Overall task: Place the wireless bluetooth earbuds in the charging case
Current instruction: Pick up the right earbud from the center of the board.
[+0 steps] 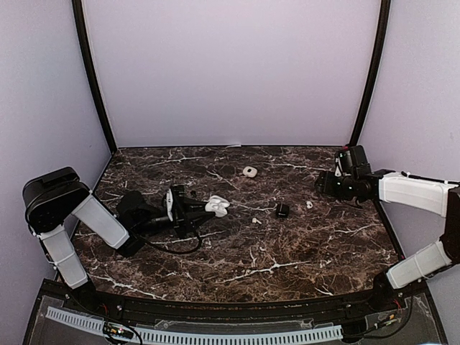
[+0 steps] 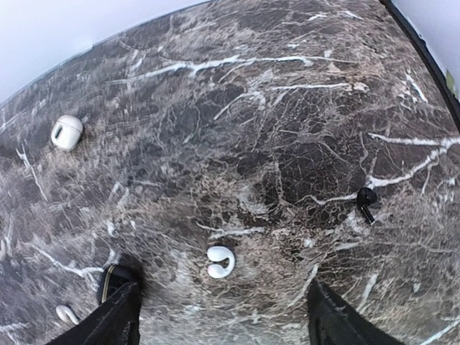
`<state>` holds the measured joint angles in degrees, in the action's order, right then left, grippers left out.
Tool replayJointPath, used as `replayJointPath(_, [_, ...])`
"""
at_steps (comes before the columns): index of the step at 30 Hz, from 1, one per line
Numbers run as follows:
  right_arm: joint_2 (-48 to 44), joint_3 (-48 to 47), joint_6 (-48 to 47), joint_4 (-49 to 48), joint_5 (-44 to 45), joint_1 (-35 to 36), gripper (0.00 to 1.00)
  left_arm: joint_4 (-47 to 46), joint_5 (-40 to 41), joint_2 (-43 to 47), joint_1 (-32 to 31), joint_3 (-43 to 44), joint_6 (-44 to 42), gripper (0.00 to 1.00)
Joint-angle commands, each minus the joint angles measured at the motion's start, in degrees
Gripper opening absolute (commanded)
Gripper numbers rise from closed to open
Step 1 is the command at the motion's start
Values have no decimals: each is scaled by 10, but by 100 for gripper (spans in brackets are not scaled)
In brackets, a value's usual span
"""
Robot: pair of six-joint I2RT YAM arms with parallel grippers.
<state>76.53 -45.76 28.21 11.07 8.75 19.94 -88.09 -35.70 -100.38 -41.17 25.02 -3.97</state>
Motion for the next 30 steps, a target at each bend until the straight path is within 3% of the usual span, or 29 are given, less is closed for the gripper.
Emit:
replayJointPath(1, [13,-11,3,-11,2,-6,87,-16,11,4,-3,-5,-8,0])
replayJointPath(3, [10,-1,-10,-19,10,-8,98,-14,11,4,-3,-4,-7,0])
replayJointPath(9, [-15,22,-32,-28,26,-20,99,-2,12,15,-3,-7,-10,0])
replayJointPath(19, [-16,-3,5,59,36,-27,69,59,25,53,-3,-8,-27,0])
replayJointPath(25, [-12,12,2,53,-18,-26,57,58,25,46,-3,-6,-15,0])
replayJointPath(30, [35,-9,-8,56,-63,-26,54,55,25,40,-3,-4,-9,0])
